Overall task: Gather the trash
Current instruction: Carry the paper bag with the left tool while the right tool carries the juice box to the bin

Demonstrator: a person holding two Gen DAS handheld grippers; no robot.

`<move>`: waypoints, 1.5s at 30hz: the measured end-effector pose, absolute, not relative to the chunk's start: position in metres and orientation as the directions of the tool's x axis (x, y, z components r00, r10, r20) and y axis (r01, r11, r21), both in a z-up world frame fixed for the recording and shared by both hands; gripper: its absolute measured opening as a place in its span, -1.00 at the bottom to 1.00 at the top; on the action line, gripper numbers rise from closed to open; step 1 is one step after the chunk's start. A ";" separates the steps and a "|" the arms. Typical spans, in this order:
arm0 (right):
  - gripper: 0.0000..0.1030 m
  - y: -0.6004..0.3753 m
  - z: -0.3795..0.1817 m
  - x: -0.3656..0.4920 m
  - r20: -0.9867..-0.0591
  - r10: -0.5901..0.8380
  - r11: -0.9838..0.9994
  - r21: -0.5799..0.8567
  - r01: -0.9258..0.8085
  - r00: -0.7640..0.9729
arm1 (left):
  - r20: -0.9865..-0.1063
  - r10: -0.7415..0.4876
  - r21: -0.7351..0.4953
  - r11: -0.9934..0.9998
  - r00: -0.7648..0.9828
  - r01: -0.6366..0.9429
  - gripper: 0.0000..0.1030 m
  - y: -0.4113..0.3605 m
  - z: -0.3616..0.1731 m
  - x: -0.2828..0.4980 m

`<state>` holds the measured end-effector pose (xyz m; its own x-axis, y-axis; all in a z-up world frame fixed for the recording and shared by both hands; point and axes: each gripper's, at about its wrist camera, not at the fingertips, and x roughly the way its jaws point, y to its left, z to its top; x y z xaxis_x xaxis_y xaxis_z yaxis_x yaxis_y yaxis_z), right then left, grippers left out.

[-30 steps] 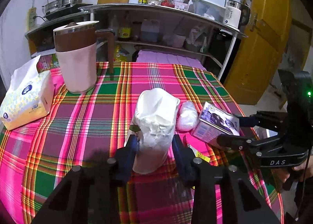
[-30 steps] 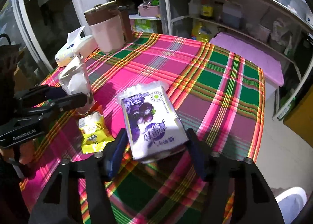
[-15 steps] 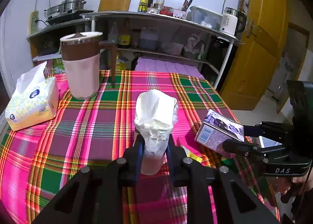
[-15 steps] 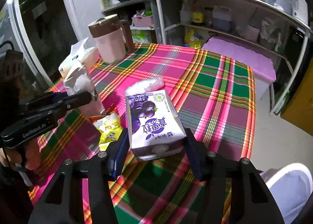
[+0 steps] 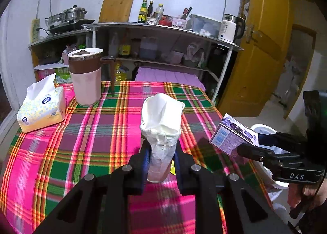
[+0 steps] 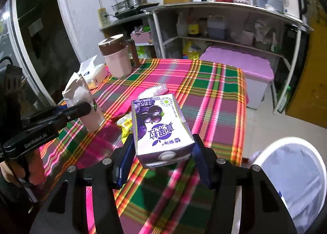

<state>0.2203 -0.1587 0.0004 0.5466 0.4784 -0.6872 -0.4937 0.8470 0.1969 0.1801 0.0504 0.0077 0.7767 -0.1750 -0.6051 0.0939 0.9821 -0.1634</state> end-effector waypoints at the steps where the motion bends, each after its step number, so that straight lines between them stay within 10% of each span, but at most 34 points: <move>1: 0.07 -0.161 0.002 0.214 -0.684 0.477 0.850 0.198 -0.489 0.553 | -0.605 -0.181 -0.164 0.981 0.775 0.101 -0.57 0.046 0.009 0.175; 45: 0.08 -0.317 0.001 0.123 -0.665 0.286 0.955 0.256 -0.150 0.690 | -0.628 -0.433 -0.180 0.889 0.647 0.421 -0.56 -0.120 0.013 0.151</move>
